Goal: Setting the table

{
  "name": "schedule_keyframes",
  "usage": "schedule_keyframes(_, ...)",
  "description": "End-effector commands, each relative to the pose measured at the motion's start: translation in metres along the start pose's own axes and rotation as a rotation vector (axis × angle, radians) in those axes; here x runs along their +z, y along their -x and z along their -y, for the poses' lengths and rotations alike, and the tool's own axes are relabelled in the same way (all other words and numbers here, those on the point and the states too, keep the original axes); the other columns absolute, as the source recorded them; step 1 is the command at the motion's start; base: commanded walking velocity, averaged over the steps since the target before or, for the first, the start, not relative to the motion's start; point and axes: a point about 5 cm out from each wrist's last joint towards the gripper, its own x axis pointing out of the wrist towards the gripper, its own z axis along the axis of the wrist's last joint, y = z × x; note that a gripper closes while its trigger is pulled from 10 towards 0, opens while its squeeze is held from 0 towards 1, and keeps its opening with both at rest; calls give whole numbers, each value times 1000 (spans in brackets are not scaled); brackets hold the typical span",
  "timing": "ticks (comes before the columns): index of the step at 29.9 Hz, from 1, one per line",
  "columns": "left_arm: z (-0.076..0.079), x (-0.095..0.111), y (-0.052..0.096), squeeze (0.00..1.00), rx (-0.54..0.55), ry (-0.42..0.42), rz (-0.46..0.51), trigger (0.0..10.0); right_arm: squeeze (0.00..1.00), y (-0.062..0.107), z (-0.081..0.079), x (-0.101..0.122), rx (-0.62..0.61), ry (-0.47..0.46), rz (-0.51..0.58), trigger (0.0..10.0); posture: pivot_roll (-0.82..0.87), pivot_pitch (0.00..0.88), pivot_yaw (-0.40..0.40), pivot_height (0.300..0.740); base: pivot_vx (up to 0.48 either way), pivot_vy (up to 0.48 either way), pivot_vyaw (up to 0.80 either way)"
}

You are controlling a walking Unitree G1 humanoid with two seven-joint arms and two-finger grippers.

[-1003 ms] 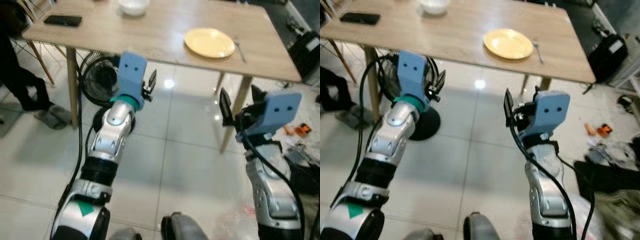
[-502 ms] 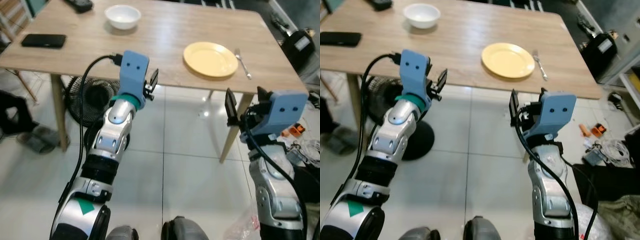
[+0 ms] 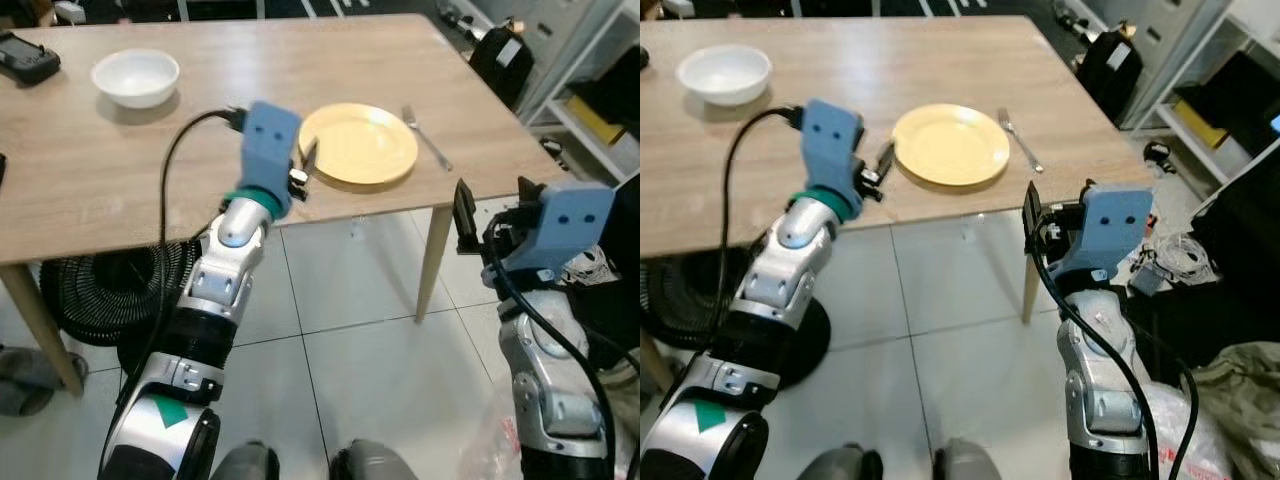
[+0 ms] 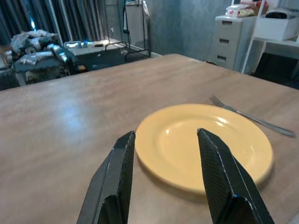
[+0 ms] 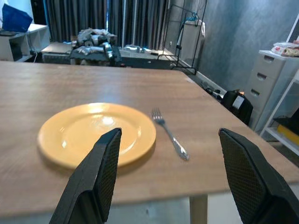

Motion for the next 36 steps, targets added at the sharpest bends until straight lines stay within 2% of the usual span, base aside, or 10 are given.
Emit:
schedule_keyframes(1, 6, -3, 0, 0, -21, -6, -15, 10000, 0, 2, 5, -3, -20, 7, -15, 10000, -79, 0, 29, 740, 450, 0, 0)
schedule_keyframes(11, 7, -4, 1, 0, -38, -25, -20, 10000, 0, 1, 1, -3, 4, 5, -13, 10000, -70, 0, 33, 740, 426, 0, 0)
schedule_keyframes(17, 11, -10, 7, 0, -96, -83, -36, 10000, 0, -3, -2, -4, 31, 13, -17, 10000, -62, 0, 33, 740, 0, 0, 0)
schedule_keyframes(25, 10, -19, 10, 0, -120, 3, -103, 10000, 0, -12, -10, -1, 93, 11, -4, 10000, -43, 0, 24, 740, 0, 0, 0)
schedule_keyframes(27, 6, -27, 10, 0, -101, 59, -153, 10000, 0, -15, -15, -1, 123, 14, -4, 10000, -25, 0, 13, 740, 0, 0, 0)
schedule_keyframes(30, 0, -34, 11, 0, -67, 80, -197, 10000, 0, -17, -18, -1, 147, 15, -6, 10000, -5, 0, 4, 740, 0, 0, 0)
schedule_keyframes(32, 0, -34, 11, 0, -67, 80, -197, 10000, 0, -17, -18, -1, 147, 15, -6, 10000, -5, 0, 4, 740, 0, 0, 0)
schedule_keyframes(34, -6, -39, 13, 0, -43, 57, -221, 10000, 0, -19, -19, -3, 161, 18, -13, 10000, 16, 0, -5, 740, 0, 0, 0)
schedule_keyframes(35, -16, -41, 16, 0, -20, 16, -233, 10000, 0, -22, -20, -8, 174, 33, -34, 10000, 47, 7, -18, 740, 0, 0, 0)
schedule_keyframes(36, -16, -41, 16, 0, -20, 16, -233, 10000, 0, -22, -20, -8, 174, 33, -34, 10000, 47, 7, -18, 740, 0, 0, 0)
